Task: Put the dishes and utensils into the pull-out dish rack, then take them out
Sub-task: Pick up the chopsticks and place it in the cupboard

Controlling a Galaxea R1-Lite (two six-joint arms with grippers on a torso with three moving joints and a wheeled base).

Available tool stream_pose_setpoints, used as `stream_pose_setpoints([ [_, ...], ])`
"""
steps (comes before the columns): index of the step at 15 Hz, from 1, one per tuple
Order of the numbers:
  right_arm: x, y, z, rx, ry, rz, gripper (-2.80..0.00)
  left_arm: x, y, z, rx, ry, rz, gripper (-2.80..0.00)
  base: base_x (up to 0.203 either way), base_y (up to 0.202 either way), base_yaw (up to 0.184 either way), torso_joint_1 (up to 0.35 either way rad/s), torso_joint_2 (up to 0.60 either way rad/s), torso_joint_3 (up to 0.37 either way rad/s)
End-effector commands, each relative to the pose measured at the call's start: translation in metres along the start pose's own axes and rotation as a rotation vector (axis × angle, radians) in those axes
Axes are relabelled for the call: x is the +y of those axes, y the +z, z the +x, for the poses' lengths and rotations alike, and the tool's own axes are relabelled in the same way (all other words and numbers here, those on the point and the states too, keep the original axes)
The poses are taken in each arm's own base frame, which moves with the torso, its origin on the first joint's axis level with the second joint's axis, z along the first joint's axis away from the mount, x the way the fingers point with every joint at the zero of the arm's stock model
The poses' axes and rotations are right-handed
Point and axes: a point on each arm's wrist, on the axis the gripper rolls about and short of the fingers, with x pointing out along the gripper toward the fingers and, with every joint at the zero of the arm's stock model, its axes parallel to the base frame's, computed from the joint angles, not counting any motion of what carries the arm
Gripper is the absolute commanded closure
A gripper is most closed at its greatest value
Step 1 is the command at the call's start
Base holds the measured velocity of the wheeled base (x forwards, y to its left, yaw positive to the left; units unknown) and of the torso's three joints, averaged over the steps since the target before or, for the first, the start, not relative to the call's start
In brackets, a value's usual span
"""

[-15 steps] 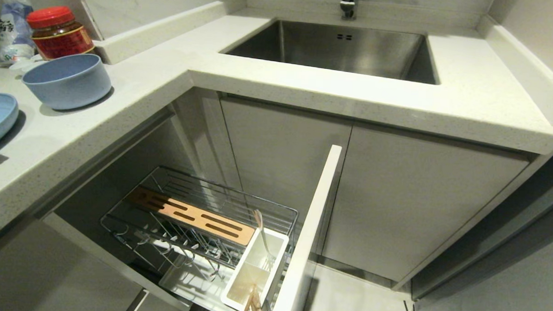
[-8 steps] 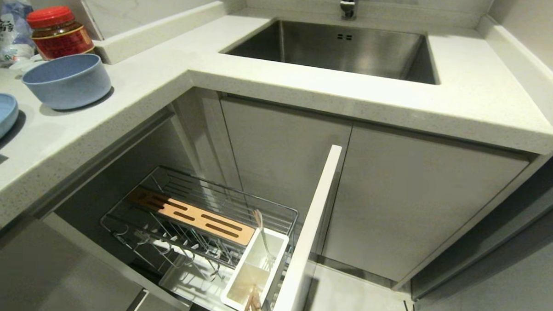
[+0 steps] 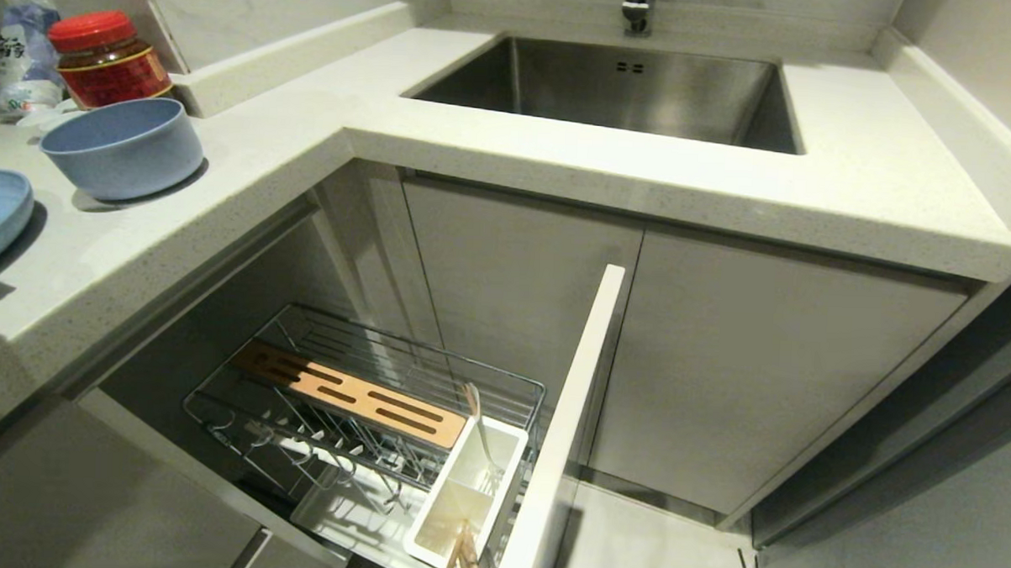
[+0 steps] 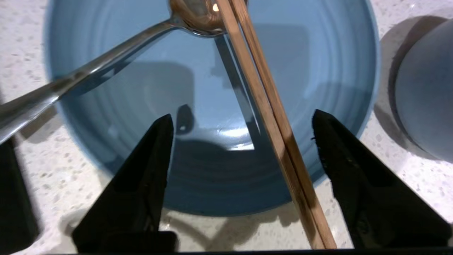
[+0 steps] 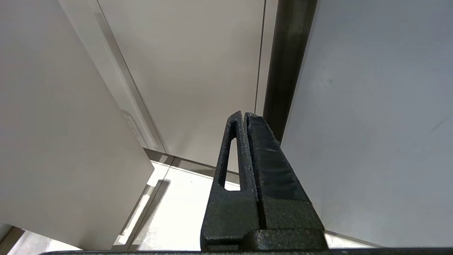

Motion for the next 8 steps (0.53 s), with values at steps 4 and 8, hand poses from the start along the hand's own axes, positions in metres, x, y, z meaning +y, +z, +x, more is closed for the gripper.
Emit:
stream_pose_setpoints([
  [4, 0.0, -0.007, 0.001, 0.024, 0.0, 0.0, 0.0, -0.006, 0.0, 0.017, 0.039, 0.021, 0.006, -2.8, 0.0, 0.0, 0.0, 0.0, 0.0, 0.0],
  [8, 0.0, -0.007, 0.001, 0.025, 0.0, 0.0, 0.0, -0.008, 0.0, 0.023, 0.056, 0.024, 0.012, -2.8, 0.0, 0.0, 0.0, 0.0, 0.0, 0.0],
])
